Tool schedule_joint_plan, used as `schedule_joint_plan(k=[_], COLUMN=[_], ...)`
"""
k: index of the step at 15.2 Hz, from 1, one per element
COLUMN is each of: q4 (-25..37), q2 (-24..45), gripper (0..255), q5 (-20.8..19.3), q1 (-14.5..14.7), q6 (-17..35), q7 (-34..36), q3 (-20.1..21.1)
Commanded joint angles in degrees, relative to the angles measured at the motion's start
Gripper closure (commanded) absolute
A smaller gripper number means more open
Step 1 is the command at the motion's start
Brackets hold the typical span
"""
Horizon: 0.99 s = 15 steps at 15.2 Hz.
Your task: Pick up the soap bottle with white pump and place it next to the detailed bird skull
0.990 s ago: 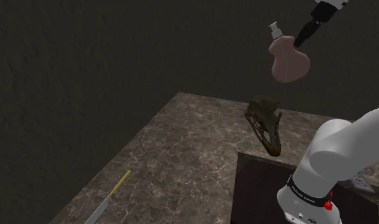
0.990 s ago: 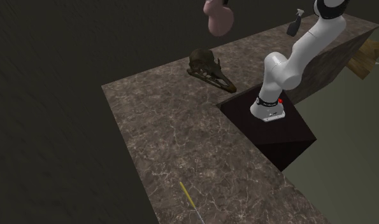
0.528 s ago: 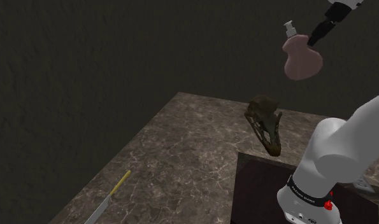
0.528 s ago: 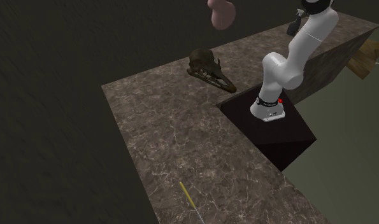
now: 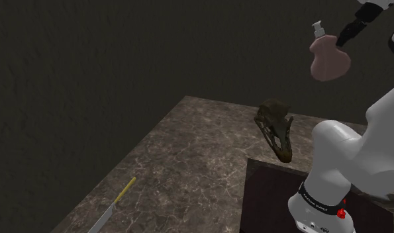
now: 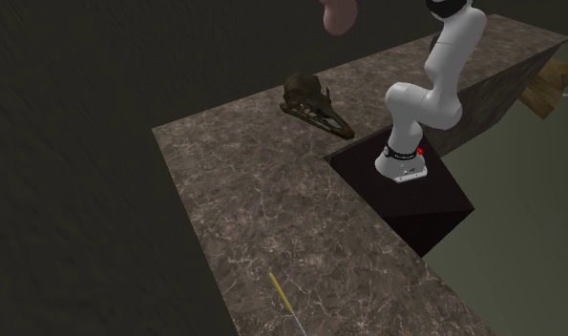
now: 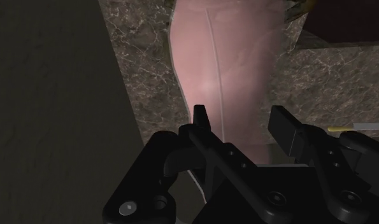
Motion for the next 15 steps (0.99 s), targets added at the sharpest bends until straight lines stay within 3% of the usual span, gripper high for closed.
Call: schedule_joint_plan(k=[1, 7, 15], q4=[7.42, -4.12, -15.34], q2=[-4.10, -1.32, 0.93], gripper=[255, 255, 255], q5=[-4.20, -1.33, 0.81], q1=[8.24, -0.78, -8.96], q6=[-3.16, 3.76, 11.15], q7=[0.71, -1.94, -5.01], q3=[-4.53, -1.08, 2.32])
